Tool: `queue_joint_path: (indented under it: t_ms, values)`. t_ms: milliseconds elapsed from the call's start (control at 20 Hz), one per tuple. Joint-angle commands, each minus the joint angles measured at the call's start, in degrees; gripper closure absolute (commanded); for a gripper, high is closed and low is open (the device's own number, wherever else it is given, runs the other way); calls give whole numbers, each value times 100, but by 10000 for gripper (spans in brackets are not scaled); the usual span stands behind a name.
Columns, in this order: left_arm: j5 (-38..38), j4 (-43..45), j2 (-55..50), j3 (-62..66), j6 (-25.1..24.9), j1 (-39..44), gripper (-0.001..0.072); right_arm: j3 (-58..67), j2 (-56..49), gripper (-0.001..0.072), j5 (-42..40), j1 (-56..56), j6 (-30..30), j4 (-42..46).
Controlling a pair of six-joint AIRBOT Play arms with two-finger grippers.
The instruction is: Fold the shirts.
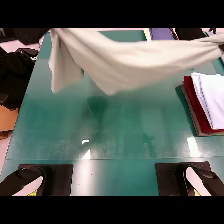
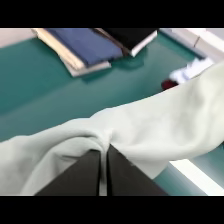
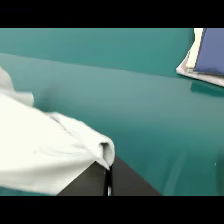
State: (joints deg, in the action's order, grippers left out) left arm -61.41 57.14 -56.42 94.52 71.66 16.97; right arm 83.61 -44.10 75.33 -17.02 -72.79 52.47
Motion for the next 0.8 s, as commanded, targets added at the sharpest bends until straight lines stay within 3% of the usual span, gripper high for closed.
queue_joint_path:
  t_ms: [0, 300, 350, 400, 550, 750]
  values:
    - [-774, 562, -267, -538, 39, 490, 682, -269, 24, 696, 326, -20, -92, 13]
    - [-968, 645, -1019, -2715, 55, 1941, 667, -1928, 85, 696, 105, -20, -90, 4]
    - [-940, 527, -1034, -2863, 92, 2057, 441, -2063, 85, 696, 68, -20, -92, 0]
    - [-960, 407, -1036, -2874, 116, 2059, 270, -2170, 85, 696, 22, -20, -90, -7]
    - [-977, 420, -933, -2404, 332, 1510, 273, -2282, 85, 696, -31, -20, -90, -33]
    - [-442, 417, -669, -1954, 614, -59, 272, -2275, 85, 695, -35, -20, -90, -37]
